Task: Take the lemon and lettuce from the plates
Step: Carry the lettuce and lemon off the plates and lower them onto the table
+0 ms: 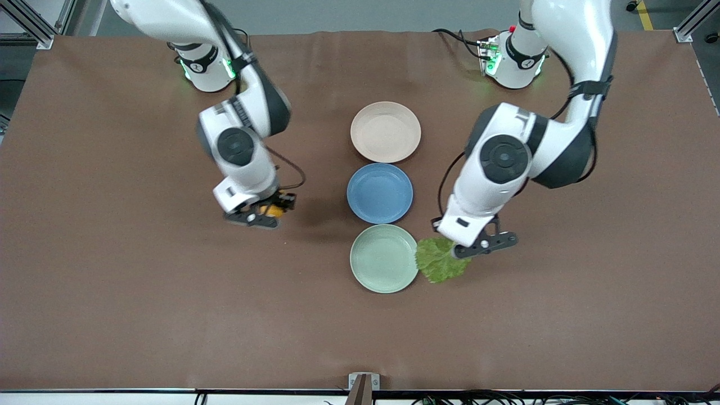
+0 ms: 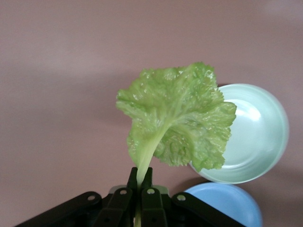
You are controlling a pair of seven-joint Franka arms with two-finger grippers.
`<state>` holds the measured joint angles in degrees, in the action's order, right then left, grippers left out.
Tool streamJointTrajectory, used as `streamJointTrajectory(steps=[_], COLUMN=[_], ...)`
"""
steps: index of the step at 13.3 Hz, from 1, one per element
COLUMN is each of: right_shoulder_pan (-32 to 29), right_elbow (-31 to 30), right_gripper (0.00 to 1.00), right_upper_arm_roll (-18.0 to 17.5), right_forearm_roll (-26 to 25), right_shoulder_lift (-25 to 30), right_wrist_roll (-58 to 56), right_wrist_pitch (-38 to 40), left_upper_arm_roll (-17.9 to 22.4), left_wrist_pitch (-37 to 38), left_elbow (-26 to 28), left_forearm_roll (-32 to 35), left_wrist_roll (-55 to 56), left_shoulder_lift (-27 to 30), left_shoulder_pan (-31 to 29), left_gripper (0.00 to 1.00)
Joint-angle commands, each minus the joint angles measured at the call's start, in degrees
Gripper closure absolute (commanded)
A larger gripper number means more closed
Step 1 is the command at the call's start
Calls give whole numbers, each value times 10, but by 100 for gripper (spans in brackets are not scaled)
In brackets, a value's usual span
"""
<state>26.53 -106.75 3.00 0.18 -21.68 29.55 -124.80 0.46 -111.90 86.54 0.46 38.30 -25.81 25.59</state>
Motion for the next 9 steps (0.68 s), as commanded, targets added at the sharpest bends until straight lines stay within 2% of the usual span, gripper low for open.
streamJointTrajectory(steps=[1,4,6,9], right_shoulder_pan=[-102,-176,-191,-196], right_elbow=[-31,-71,-132,-216], right_gripper=[98,98,98,98], right_upper_arm_roll=[-14,-14,-13,-13], right_forearm_roll=[38,38,38,38], right_shoulder_lift=[20,29,41,38], right_wrist_roll=[-177,-280,-317,-358], right_wrist_pitch=[-2,-28,-92,-215], left_upper_arm_roll=[-6,-6,-6,-6], left_wrist_pitch=[-65,-158,-189,-261], left_elbow=[178,322,382,452], left_forearm_roll=[-31,-34,-34,-34], left_wrist_roll=[-28,-84,-120,-176], left_shoulder_lift=[108,167,183,180], left_shoulder_pan=[-47,-90,-117,-159], left_gripper=[96,96,96,94])
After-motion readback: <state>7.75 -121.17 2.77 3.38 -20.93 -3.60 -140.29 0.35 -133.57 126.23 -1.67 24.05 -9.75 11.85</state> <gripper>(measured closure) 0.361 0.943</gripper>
